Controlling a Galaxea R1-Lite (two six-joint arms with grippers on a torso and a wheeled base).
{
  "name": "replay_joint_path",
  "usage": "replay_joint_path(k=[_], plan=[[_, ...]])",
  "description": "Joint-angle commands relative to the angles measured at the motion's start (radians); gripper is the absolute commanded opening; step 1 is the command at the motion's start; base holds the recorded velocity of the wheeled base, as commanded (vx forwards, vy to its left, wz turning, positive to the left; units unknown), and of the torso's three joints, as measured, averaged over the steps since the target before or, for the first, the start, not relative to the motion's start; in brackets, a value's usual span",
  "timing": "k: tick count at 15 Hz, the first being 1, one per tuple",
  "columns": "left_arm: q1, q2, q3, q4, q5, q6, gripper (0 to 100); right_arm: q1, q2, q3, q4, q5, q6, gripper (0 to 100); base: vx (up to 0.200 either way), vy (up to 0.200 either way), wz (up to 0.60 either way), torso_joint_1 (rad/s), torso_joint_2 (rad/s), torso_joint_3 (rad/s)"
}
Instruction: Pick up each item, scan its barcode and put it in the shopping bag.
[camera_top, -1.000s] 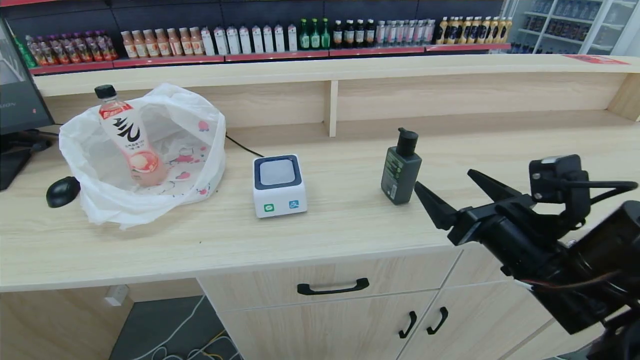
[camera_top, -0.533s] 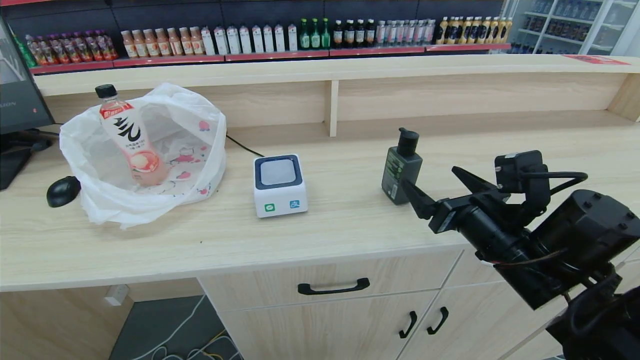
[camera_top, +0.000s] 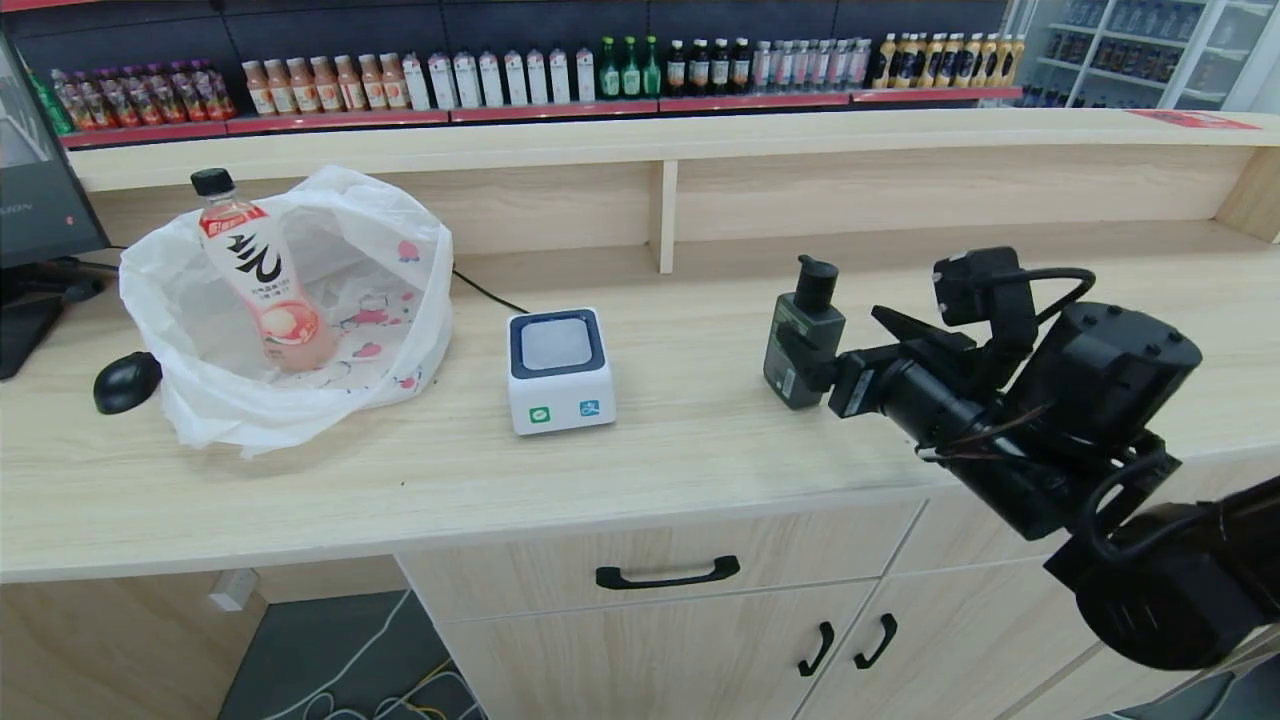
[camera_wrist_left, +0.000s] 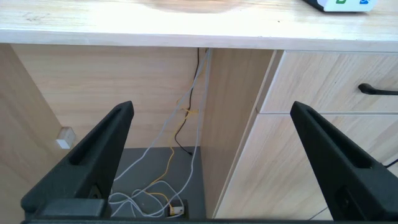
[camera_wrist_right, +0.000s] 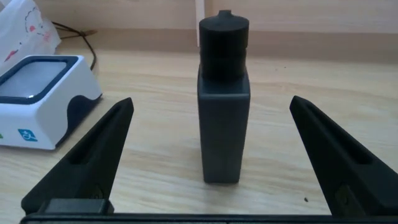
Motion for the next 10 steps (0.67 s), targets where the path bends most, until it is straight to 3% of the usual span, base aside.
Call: replay_joint_path(k=[1, 10], plan=[[0.0, 0.0, 0.0, 0.0, 0.0, 0.0, 100, -0.026, 0.01, -0.085, 0.06, 0.016, 0.011, 100, 0.0, 0.0, 0.0, 0.0, 0.0, 0.0], [0.0, 0.0, 0.0, 0.0, 0.0, 0.0, 100, -0.024, 0.142, -0.214, 0.069, 0.045, 0.011, 100, 0.0, 0.0, 0.0, 0.0, 0.0, 0.0]])
